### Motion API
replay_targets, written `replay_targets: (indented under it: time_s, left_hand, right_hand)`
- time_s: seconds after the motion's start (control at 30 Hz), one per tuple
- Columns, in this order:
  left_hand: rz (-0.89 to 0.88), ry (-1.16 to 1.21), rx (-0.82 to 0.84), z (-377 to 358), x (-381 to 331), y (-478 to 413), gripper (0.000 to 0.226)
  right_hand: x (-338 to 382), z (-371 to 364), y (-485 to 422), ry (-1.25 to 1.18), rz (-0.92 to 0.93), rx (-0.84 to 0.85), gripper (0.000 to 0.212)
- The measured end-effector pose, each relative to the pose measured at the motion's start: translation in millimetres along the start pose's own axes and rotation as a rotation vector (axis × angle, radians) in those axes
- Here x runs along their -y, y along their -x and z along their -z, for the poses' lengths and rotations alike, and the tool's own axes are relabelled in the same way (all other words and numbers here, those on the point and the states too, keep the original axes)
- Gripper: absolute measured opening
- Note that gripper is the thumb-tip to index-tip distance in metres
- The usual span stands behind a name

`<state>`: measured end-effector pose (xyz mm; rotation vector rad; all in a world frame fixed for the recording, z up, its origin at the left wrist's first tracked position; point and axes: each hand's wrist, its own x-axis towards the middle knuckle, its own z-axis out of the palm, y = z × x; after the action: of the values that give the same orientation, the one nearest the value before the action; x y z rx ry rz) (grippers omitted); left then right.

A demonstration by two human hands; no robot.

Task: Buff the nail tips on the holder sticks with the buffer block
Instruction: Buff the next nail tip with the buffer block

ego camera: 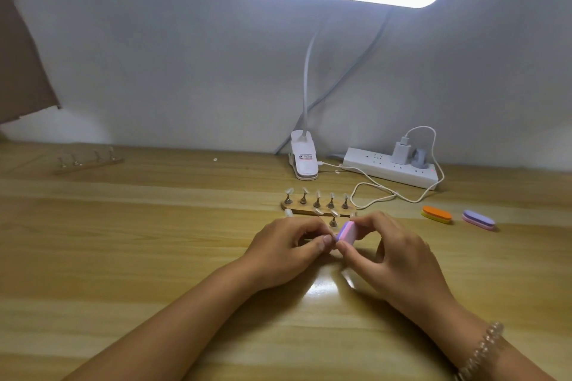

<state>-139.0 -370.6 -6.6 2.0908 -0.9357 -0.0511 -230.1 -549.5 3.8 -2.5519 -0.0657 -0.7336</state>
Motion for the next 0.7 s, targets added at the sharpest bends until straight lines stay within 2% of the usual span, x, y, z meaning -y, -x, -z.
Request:
replay_targets:
  time_s: [0.13, 0.3, 0.43, 0.57, 0.7]
  left_hand:
    - [-0.019, 0.004, -0.005, -1, 1, 1, 0.014]
    - [-0.004, 0.104, -0.004, -1, 0, 0, 0.015]
    - [-0.013, 0.031, -0.003, -2, 0, 0, 0.016]
    - [-0.004, 0.048, 0.001, 0, -3, 0, 0.015]
    - [-0.014, 0.000, -0.009, -1, -2, 1, 0.015]
  right_hand:
    - [6, -2, 6, 0.069, 0.089, 0.063, 0.028]
    - [-5, 0, -3, -0.038, -0.080, -0.059, 0.022]
    - [6, -1, 4, 0.001, 0.086, 0.019, 0.029]
    - [3, -1, 1, -0.008, 0.027, -0.004, 0.028]
    - [8, -1, 5, 0.036, 0.128, 0.055, 0.032]
